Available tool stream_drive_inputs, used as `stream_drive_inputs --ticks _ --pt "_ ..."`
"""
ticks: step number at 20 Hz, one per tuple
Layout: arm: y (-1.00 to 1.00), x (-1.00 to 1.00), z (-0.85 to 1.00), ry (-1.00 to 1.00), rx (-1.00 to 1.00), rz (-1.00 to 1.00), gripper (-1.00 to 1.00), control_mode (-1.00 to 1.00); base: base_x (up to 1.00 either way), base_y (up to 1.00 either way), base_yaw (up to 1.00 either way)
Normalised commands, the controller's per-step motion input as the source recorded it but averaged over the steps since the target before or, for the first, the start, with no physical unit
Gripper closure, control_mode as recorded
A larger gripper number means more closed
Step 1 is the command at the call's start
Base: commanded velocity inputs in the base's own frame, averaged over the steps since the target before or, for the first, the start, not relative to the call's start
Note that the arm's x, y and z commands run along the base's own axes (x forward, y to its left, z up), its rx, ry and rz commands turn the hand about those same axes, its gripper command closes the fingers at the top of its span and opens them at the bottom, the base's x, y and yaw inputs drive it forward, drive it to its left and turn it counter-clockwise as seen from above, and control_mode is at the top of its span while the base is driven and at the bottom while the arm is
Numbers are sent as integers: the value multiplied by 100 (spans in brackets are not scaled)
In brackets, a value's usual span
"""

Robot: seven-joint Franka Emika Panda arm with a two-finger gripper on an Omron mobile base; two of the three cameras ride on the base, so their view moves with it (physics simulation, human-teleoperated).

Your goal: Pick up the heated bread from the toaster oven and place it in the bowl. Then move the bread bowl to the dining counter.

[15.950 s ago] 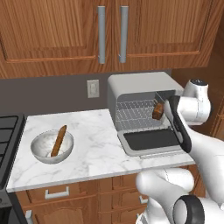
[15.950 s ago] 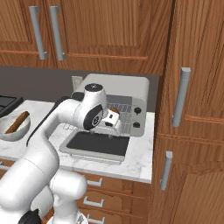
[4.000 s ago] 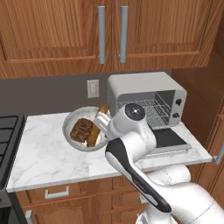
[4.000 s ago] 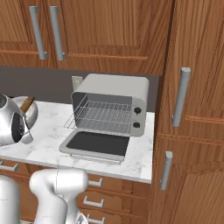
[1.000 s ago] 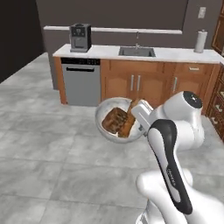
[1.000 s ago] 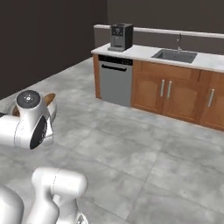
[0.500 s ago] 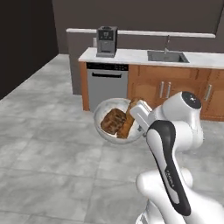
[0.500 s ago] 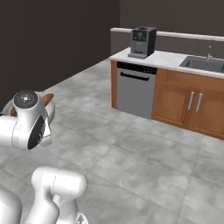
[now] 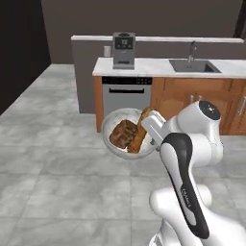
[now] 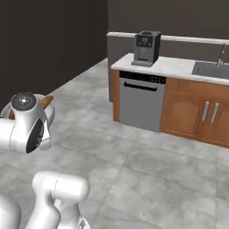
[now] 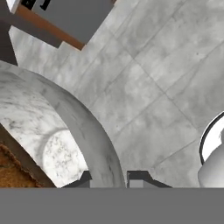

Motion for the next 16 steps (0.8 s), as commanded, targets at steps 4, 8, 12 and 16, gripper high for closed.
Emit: stream_drive_inputs --ticks 4,8,12,16 --pt "0 0 0 0 0 0 100 100 100 100 -33" --pt "0 0 0 0 0 0 100 100 100 100 -18" --pt "0 0 0 0 0 0 100 100 100 100 -9" --pt "0 0 0 0 0 0 100 100 100 100 -11"
